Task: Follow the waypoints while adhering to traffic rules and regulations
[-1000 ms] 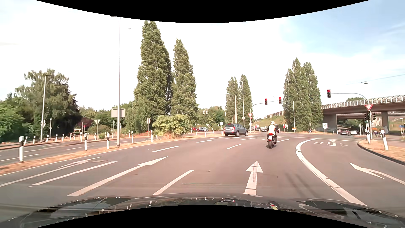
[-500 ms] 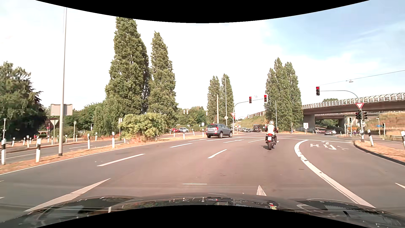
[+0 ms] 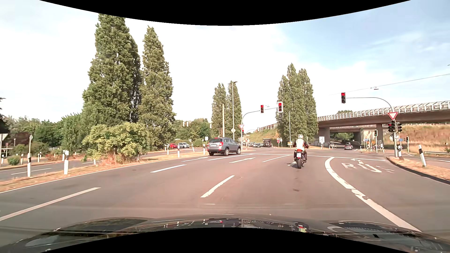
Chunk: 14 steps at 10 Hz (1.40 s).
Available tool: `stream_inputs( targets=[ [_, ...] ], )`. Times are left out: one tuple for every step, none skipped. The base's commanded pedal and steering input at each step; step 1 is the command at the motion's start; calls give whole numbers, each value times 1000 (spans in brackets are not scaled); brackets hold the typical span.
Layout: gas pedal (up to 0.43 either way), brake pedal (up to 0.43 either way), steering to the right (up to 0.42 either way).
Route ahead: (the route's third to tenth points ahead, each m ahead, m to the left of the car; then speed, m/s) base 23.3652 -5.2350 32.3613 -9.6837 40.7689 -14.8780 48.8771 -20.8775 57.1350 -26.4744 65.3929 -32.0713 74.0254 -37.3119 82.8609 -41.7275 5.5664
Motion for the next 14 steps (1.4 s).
stream_inputs(
  targets=[
    [0, 0, 122],
    [0, 0, 121],
    [0, 0, 124],
    [0, 0, 125],
    [0, 0, 123],
    [0, 0, 123],
    [0, 0, 121],
    [0, 0, 115],
    [0, 0, 107],
    [0, 0, 103],
    [0, 0, 104],
    [0, 0, 111],
    [0, 0, 118],
    [0, 0, 121]
  ],
)
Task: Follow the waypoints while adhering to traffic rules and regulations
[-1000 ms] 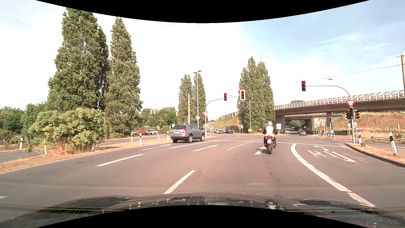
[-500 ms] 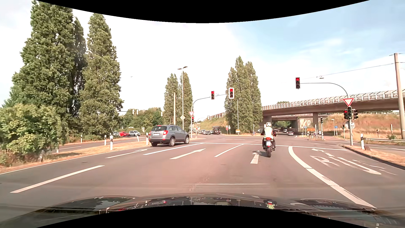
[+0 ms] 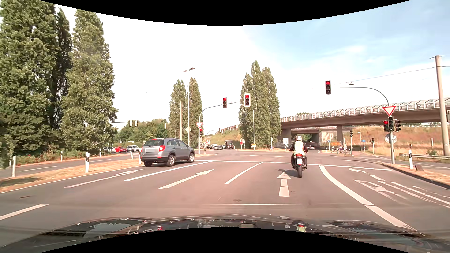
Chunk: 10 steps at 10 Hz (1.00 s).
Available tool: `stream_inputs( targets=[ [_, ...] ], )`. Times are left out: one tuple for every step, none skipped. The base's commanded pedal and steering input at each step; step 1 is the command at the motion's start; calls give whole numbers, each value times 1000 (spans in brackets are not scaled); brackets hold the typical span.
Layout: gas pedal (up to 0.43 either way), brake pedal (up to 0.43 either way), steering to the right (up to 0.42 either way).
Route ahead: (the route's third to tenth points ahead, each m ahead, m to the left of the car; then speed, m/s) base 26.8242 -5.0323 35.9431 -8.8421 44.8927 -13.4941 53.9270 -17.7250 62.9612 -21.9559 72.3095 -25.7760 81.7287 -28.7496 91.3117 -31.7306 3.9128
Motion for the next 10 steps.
stream_inputs(
  targets=[
    [0, 0, 123],
    [0, 0, 123],
    [0, 79, 126],
    [0, 165, 129],
    [0, 207, 133],
    [0, 207, 137],
    [0, 195, 138],
    [0, 177, 141],
    [0, 159, 145],
    [0, 134, 149]
  ],
)
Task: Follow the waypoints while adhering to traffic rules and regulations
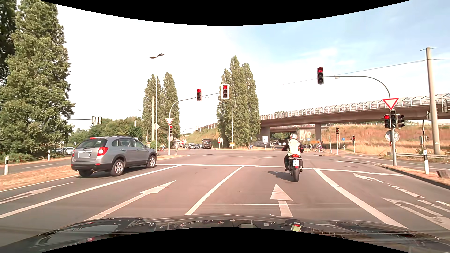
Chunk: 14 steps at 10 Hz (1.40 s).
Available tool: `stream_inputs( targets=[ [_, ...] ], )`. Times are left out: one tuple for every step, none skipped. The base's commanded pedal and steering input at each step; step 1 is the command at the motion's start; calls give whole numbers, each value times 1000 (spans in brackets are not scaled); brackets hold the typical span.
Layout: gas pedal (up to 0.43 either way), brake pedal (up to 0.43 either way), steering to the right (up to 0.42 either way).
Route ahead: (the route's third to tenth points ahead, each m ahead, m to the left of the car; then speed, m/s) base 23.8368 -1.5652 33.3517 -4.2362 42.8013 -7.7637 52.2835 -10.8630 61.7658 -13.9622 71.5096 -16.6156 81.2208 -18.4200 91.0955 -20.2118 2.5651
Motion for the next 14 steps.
stream_inputs(
  targets=[
    [0, 116, 149],
    [0, 110, 148],
    [0, 110, 148],
    [0, 110, 148],
    [0, 110, 147],
    [0, 104, 146],
    [0, 91, 143],
    [0, 85, 141],
    [0, 73, 141],
    [0, 73, 142],
    [0, 61, 145],
    [0, 55, 147],
    [0, 43, 153],
    [0, 30, 159]
  ],
)
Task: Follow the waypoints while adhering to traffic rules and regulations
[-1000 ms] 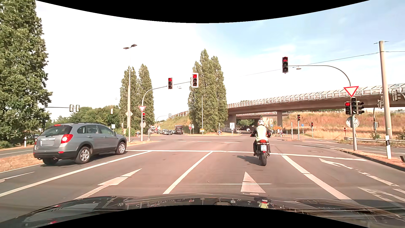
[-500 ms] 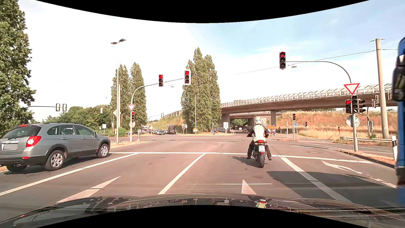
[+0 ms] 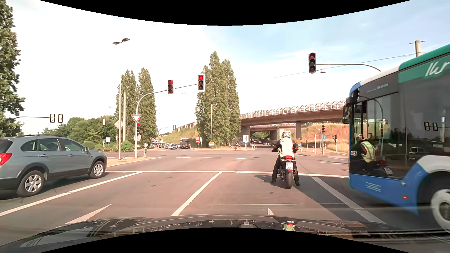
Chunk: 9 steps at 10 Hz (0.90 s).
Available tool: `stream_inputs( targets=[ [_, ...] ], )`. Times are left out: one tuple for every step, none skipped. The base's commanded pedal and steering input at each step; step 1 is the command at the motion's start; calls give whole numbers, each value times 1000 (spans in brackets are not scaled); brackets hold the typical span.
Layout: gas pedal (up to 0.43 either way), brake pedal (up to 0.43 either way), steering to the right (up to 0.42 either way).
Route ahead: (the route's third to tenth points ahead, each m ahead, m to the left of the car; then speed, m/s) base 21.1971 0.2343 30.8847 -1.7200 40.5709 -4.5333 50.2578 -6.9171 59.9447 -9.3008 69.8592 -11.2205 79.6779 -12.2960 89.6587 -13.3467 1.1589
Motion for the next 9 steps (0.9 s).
stream_inputs(
  targets=[
    [0, 18, 164],
    [0, 0, 170],
    [0, 0, 174],
    [0, 0, 174],
    [0, 0, 174],
    [0, 0, 175],
    [0, 0, 175],
    [0, 0, 175],
    [0, 0, 175]
  ],
)
